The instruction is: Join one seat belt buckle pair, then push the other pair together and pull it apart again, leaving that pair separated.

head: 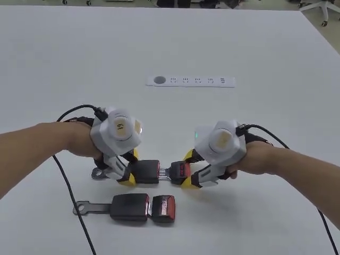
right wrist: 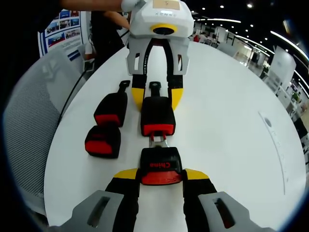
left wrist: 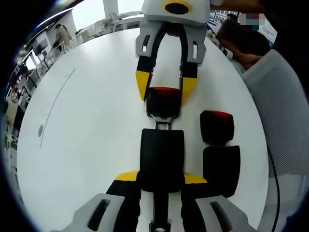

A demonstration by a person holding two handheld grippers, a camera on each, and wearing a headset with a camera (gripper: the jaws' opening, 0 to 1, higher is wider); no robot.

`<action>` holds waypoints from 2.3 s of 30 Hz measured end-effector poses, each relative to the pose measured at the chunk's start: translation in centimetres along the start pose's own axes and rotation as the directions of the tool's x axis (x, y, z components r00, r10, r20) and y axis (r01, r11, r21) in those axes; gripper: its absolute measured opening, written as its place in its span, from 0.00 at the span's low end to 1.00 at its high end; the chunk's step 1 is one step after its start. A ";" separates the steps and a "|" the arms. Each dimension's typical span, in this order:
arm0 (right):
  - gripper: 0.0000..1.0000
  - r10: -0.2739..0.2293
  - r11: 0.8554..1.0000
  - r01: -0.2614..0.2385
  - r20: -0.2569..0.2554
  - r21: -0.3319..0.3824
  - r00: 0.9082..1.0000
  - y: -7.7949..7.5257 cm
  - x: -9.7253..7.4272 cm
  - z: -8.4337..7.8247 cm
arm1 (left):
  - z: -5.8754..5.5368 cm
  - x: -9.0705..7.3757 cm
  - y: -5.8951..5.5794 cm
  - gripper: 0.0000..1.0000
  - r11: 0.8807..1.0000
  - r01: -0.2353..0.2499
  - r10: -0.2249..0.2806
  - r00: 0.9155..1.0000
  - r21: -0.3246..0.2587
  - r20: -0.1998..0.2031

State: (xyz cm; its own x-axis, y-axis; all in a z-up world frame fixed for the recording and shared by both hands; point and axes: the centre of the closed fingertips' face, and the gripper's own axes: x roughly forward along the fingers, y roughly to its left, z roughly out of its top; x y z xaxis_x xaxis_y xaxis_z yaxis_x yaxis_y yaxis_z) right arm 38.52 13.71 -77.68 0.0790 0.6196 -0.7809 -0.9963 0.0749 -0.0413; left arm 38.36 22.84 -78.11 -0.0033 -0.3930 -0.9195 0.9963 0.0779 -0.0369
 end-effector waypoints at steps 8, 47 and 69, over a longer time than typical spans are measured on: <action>0.31 -0.014 1.000 0.014 0.007 -0.013 1.000 -0.1 0.2 0.2 | 0.1 -0.1 -0.1 0.32 1.000 -0.004 0.004 1.000 0.000 0.021; 0.30 -0.016 0.999 0.016 0.002 0.041 1.000 0.1 0.7 0.5 | -0.1 0.0 0.0 0.31 1.000 -0.006 0.006 0.999 -0.003 0.044; 0.29 -0.012 1.000 0.013 -0.017 0.018 1.000 0.3 1.3 1.8 | 0.2 -0.2 -0.4 0.31 0.999 -0.002 0.001 1.000 0.046 0.031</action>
State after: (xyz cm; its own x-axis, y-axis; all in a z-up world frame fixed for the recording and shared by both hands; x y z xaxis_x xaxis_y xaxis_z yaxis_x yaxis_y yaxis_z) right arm 38.36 15.96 -77.64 0.0906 0.6050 -0.7911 -0.9945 0.0967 -0.0399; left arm 37.97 22.67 -77.84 0.0001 -0.4210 -0.9071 0.9992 0.0367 -0.0169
